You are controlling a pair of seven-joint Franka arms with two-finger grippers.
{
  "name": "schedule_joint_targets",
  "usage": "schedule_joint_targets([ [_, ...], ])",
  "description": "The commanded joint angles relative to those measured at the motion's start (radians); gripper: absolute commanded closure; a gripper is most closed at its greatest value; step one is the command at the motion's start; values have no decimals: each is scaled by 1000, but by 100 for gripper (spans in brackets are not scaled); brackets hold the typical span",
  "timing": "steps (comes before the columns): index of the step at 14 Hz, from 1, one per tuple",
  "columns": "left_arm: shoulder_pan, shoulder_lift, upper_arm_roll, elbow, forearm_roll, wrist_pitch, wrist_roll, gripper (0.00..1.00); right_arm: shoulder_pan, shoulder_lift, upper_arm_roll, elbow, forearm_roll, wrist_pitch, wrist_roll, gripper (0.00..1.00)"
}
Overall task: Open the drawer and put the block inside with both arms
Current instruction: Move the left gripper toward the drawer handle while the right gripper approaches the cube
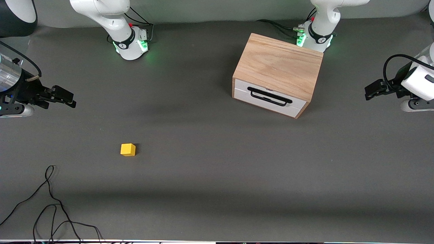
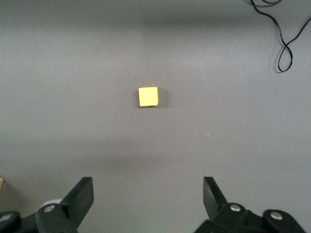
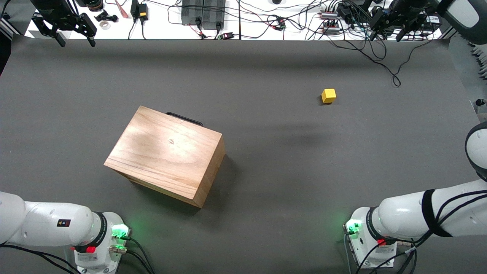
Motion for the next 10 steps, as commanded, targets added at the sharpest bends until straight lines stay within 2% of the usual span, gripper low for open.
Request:
schedule_joint_targets([
  [1, -6, -3, 3, 8, -1, -19, 16, 0, 12, 7, -3, 26, -16, -23, 21, 0],
  [10, -6, 0, 2, 8, -6, -31, -19, 0, 12, 31, -4, 23, -18, -9, 21, 0],
])
